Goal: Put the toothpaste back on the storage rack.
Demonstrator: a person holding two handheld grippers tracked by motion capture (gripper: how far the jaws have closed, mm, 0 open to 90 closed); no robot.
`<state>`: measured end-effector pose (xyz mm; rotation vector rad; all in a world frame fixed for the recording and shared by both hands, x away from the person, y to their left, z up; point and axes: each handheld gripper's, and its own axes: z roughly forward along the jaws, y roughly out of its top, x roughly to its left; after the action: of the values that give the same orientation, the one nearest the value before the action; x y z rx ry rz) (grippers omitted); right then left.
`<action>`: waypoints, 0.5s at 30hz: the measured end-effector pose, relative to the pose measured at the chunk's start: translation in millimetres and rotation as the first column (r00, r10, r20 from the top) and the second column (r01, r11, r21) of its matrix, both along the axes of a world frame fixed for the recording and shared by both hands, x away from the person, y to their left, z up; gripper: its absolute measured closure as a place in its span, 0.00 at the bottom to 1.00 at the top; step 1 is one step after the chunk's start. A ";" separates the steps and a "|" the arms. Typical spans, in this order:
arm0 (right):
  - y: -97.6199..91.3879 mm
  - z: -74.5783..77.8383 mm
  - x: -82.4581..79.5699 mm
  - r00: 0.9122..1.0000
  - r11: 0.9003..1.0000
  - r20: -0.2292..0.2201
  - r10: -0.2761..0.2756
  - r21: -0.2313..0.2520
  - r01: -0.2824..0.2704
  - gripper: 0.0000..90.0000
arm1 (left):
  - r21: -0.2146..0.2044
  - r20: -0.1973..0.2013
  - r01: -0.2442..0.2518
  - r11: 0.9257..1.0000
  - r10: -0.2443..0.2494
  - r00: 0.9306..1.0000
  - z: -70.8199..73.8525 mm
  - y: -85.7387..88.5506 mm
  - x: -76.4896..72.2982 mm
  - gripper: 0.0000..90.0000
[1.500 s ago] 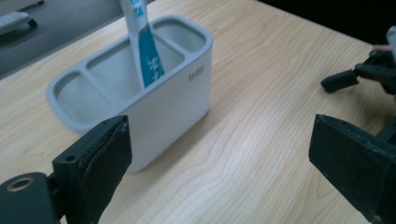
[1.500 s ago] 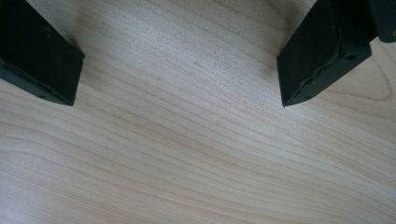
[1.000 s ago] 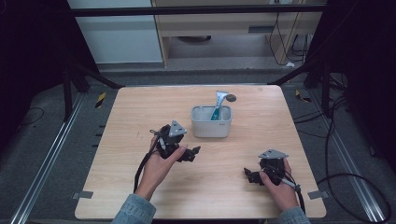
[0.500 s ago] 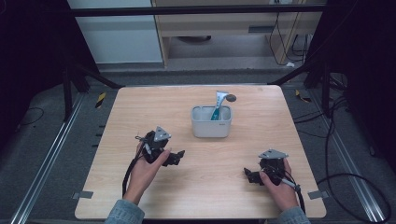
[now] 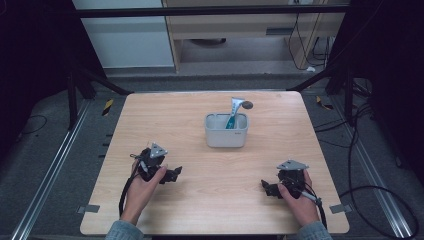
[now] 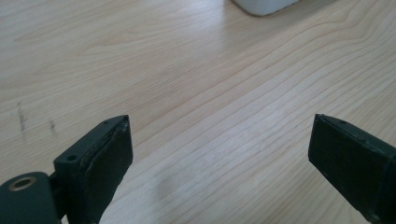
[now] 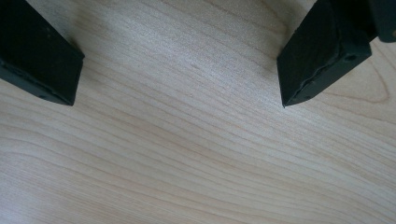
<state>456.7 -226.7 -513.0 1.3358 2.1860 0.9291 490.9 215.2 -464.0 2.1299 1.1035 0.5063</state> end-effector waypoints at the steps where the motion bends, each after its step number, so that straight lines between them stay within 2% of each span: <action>1: 0.0 0.0 0.0 1.000 1.000 0.000 0.000 0.000 0.000 0.00 | -0.004 -0.002 -0.008 1.000 0.008 1.000 -1.2 2.4 -0.1 0.07; 15: 0.0 0.0 0.0 1.000 1.000 0.000 0.000 0.000 0.000 0.00 | -0.015 -0.017 -0.096 0.995 0.096 0.995 -14.6 39.0 3.7 0.07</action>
<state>456.7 -226.7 -513.0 1.3356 2.1862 0.9292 494.6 254.2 -478.6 2.0785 1.2200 0.5235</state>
